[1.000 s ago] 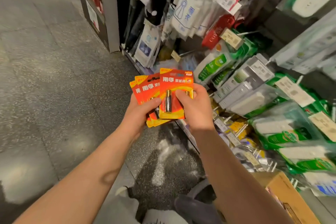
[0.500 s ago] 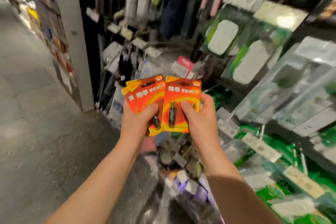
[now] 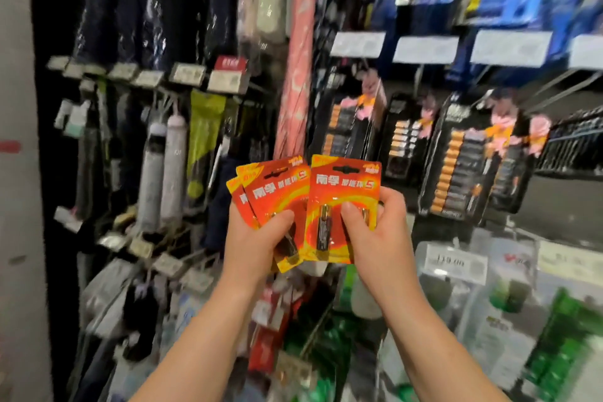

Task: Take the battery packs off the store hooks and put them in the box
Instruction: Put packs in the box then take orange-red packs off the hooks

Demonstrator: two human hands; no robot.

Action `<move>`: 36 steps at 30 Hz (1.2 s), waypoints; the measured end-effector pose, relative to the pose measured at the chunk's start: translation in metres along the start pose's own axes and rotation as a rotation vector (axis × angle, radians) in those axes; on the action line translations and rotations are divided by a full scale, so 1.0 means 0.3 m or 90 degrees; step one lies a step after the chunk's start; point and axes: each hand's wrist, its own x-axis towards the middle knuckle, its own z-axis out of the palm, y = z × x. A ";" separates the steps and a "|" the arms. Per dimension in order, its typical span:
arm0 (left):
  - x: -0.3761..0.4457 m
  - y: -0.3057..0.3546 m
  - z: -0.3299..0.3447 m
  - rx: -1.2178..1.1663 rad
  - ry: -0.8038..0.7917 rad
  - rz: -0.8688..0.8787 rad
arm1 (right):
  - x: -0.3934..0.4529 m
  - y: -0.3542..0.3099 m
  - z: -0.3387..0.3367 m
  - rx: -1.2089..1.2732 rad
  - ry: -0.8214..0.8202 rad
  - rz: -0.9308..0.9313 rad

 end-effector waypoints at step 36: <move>-0.022 0.310 1.327 -0.255 -0.369 0.042 | 0.108 -0.408 -1.268 -0.040 0.332 -0.041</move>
